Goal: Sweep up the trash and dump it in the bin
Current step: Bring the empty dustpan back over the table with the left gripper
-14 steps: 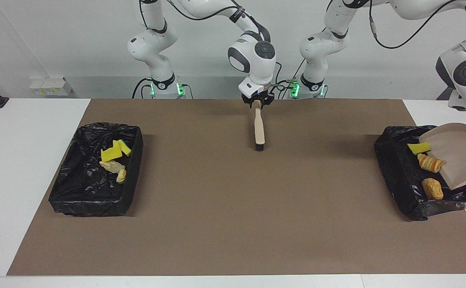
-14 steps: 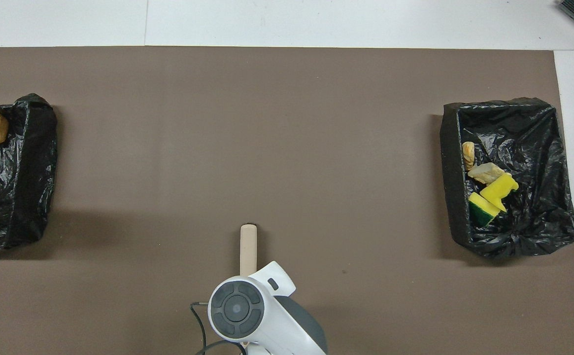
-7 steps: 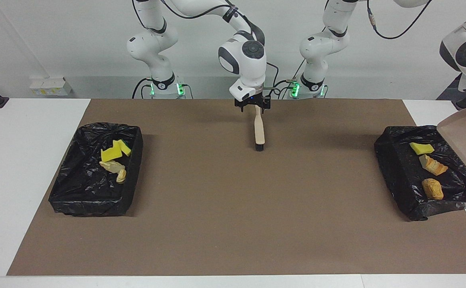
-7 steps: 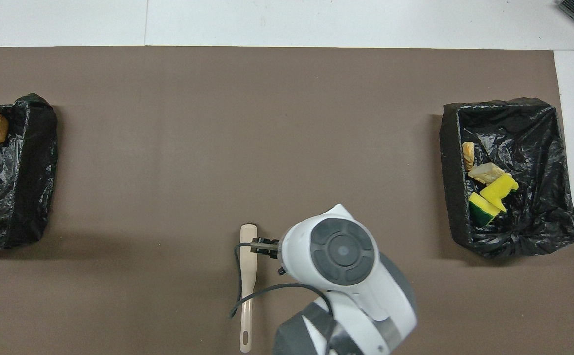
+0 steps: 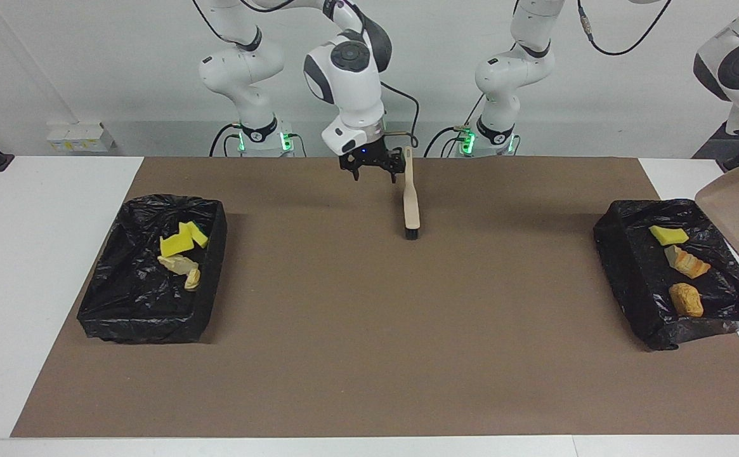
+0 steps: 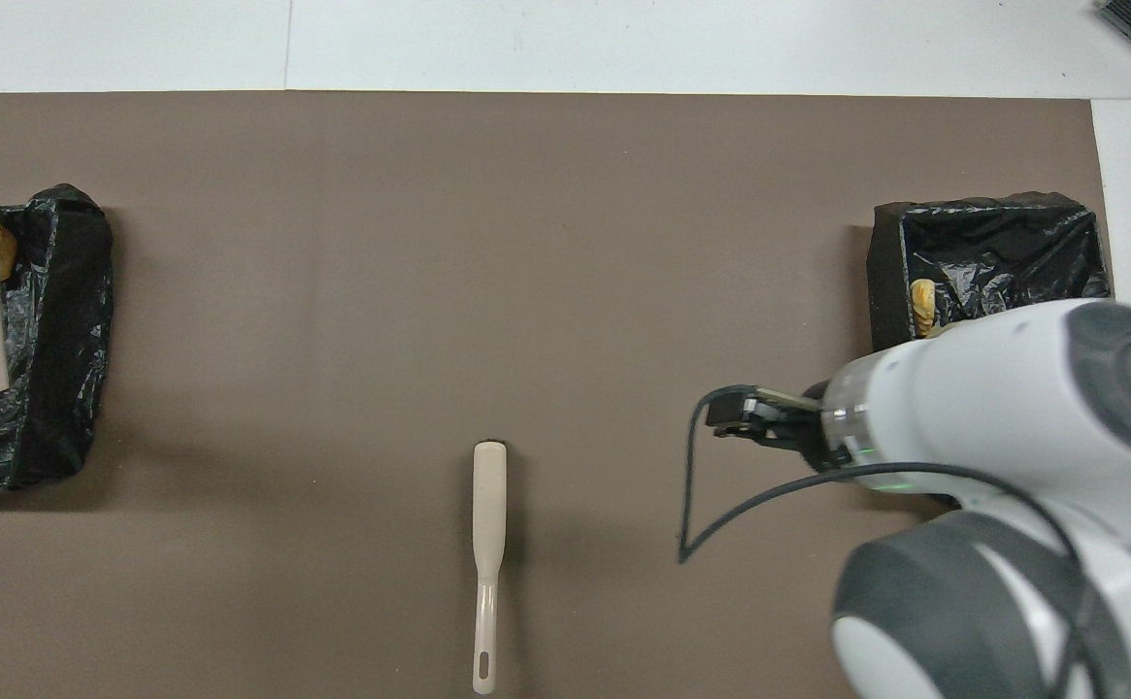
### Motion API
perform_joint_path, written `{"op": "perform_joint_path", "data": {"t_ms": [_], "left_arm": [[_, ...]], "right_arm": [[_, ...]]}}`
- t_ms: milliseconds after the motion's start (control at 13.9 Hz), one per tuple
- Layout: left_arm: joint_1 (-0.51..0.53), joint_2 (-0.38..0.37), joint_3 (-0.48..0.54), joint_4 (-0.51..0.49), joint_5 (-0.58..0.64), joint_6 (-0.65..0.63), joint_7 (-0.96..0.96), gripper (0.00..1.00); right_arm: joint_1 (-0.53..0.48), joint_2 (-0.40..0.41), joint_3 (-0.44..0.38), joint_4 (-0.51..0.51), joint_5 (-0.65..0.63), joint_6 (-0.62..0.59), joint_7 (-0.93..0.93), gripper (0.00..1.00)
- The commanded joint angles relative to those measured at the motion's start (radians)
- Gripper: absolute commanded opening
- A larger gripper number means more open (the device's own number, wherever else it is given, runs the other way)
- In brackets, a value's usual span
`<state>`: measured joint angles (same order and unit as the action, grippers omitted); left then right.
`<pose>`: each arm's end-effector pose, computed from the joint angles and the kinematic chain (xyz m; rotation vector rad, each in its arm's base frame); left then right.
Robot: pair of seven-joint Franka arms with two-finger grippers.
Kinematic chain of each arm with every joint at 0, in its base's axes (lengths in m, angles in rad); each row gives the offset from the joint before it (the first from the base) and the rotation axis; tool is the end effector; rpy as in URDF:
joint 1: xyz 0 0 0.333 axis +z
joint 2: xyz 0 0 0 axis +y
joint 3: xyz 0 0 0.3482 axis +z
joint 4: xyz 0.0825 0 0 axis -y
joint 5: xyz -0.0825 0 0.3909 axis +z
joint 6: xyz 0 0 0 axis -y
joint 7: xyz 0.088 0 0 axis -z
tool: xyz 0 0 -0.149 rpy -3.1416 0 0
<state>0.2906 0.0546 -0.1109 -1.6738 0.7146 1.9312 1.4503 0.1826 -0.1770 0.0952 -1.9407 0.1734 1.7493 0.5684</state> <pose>0.5977 0.1825 0.5940 -1.8538 1.6608 0.4745 0.4794 0.1632 0.5472 -2.9659 0.4853 0.1153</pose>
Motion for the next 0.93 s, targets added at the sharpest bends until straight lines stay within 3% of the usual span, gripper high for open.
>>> {"op": "perform_joint_path", "data": {"t_ms": [0, 144, 288, 503, 863], "left_arm": [[-0.011, -0.004, 0.011, -0.004, -0.188, -0.006, -0.065, 0.0], [-0.033, -0.001, 0.01, -0.007, -0.292, -0.047, -0.123, 0.0], [-0.105, 0.005, 0.01, -0.014, -0.34, -0.084, -0.306, 0.0], [-0.2, 0.01, 0.01, -0.05, -0.403, -0.093, -0.532, 0.0], [-0.367, 0.05, 0.01, -0.104, -0.526, -0.058, -0.943, 0.0]], "right_arm": [[-0.133, 0.004, 0.003, 0.037, 0.008, -0.056, -0.148, 1.0], [-0.227, -0.001, 0.003, 0.032, 0.0, -0.056, -0.234, 1.0], [-0.313, -0.001, 0.004, 0.026, -0.018, -0.045, -0.342, 1.0], [-0.351, 0.014, 0.006, 0.043, -0.089, -0.016, -0.384, 1.0], [-0.358, 0.172, 0.004, 0.323, -0.143, -0.109, -0.383, 1.0]]}}
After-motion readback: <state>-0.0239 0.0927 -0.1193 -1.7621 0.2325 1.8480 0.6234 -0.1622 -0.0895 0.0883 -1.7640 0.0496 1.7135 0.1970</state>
